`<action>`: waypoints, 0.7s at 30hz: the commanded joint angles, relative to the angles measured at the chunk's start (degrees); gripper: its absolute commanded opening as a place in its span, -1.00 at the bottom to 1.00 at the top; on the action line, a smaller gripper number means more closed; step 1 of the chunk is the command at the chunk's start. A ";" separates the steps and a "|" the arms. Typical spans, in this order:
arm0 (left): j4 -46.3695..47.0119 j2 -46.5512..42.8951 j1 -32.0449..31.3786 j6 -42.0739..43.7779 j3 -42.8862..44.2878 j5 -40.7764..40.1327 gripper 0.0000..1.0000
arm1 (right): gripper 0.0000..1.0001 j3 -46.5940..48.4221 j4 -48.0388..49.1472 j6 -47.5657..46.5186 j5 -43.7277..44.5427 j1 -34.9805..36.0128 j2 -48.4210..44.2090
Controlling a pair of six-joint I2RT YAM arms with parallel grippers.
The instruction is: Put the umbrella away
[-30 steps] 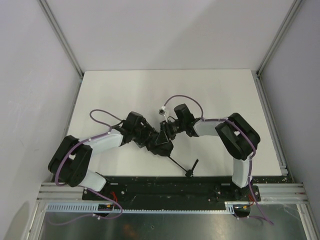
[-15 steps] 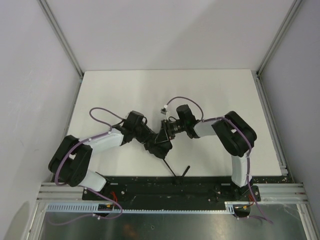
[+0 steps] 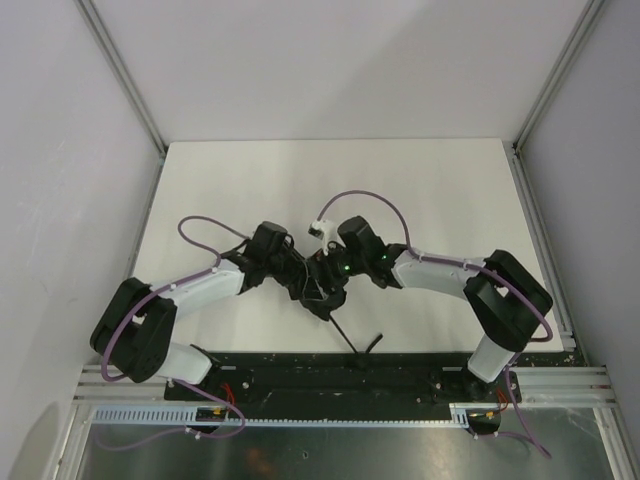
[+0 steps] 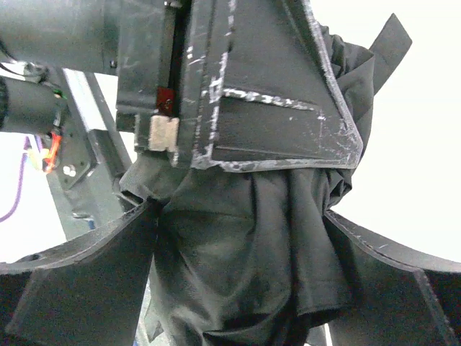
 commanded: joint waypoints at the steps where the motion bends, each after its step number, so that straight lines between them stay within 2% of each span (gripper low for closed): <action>1: -1.33 -0.82 -0.22 -3.06 1.07 0.18 -1.00 | 0.74 2.00 -1.92 -5.53 7.37 4.14 -2.89; 7: -4.02 -1.65 0.01 -4.15 1.49 0.34 -1.00 | 0.83 2.62 -2.27 -7.34 14.48 7.83 -1.08; 11: -4.50 -2.30 0.17 -5.40 1.44 2.15 -1.00 | 0.77 3.33 -2.79 -9.10 21.49 9.39 1.46; 21: -4.82 -2.31 0.20 -7.59 1.59 5.81 -1.00 | 0.14 4.30 0.58 -10.47 26.22 9.85 6.49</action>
